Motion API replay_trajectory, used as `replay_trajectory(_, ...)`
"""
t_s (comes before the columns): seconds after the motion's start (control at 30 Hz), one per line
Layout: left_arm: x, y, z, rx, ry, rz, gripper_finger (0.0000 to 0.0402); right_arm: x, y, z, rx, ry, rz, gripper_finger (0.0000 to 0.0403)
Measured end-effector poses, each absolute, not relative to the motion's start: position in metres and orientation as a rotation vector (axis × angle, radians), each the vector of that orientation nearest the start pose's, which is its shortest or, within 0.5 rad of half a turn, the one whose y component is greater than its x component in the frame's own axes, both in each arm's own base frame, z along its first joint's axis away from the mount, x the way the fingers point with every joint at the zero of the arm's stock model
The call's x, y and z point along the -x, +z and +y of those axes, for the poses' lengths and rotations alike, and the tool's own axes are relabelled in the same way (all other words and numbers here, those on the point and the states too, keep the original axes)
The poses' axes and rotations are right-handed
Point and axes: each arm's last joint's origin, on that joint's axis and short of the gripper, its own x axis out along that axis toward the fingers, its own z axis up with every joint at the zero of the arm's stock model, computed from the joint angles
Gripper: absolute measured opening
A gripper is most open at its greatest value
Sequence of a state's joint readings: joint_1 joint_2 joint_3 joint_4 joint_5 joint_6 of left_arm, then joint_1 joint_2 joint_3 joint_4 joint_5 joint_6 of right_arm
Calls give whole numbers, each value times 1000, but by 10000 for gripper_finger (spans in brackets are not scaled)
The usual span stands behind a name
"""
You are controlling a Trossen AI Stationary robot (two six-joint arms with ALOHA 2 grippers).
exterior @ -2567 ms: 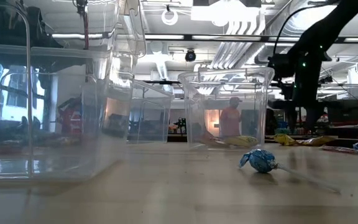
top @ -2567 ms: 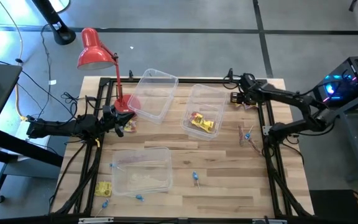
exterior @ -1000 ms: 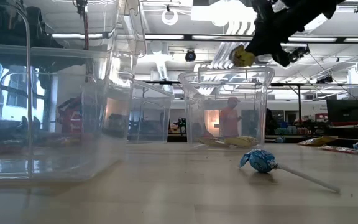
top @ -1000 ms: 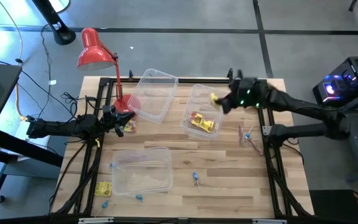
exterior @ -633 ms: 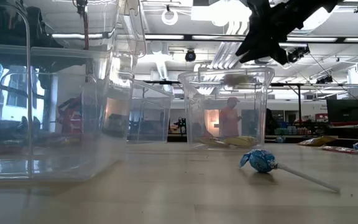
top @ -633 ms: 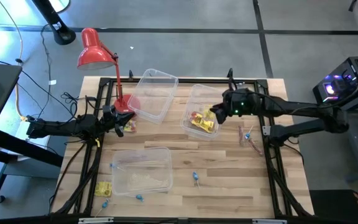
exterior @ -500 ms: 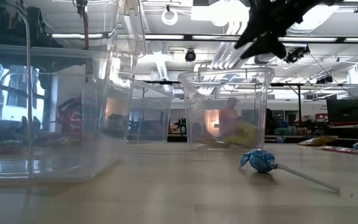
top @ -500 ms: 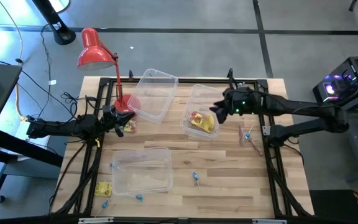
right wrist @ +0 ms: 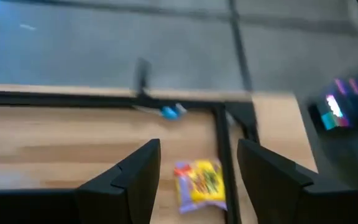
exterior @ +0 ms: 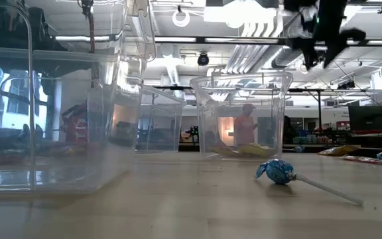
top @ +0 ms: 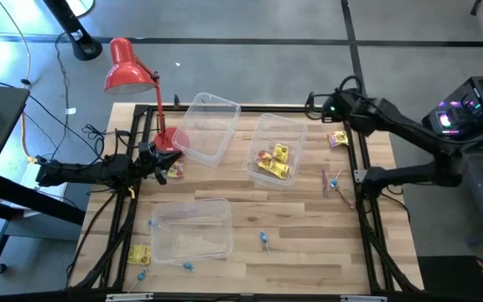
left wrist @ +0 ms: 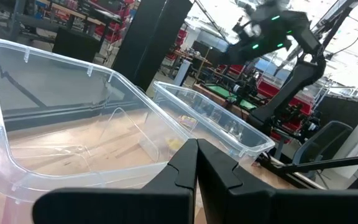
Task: Sort candy
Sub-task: Put the yellow candy into the top right transparent bin
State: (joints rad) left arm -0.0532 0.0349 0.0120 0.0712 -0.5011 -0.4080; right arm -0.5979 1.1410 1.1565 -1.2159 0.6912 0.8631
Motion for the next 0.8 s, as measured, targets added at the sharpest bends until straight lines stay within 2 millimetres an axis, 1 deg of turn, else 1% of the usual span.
replay_trajectory(0.1, -96, 171, 9, 414, 433, -138, 0, -143, 293, -142, -711, -1622, 741, 208)
replay_trajectory(0.2, -96, 172, 9, 414, 432, -138, 0, -144, 257, -160, -742, -1617, 816, 208)
replay_trajectory(0.27, -96, 172, 9, 414, 432, -138, 0, -142, 235, -168, -756, -1652, 868, 208)
replay_trajectory(0.37, -96, 171, 9, 414, 432, -137, 0, -135, 203, -176, -849, -1696, 931, 208)
replay_trajectory(0.47, -96, 172, 9, 415, 432, -138, 0, -129, 177, -178, -944, -1687, 980, 208)
replay_trajectory(0.57, -96, 172, 9, 414, 432, -138, 0, -126, 155, -176, -1004, -1659, 1006, 208)
replay_trajectory(0.7, -96, 172, 9, 414, 432, -138, 0, -126, 134, -174, -1018, -1611, 1030, 208)
replay_trajectory(0.8, -96, 172, 9, 414, 432, -138, 0, -126, 124, -171, -1000, -1577, 1058, 207)
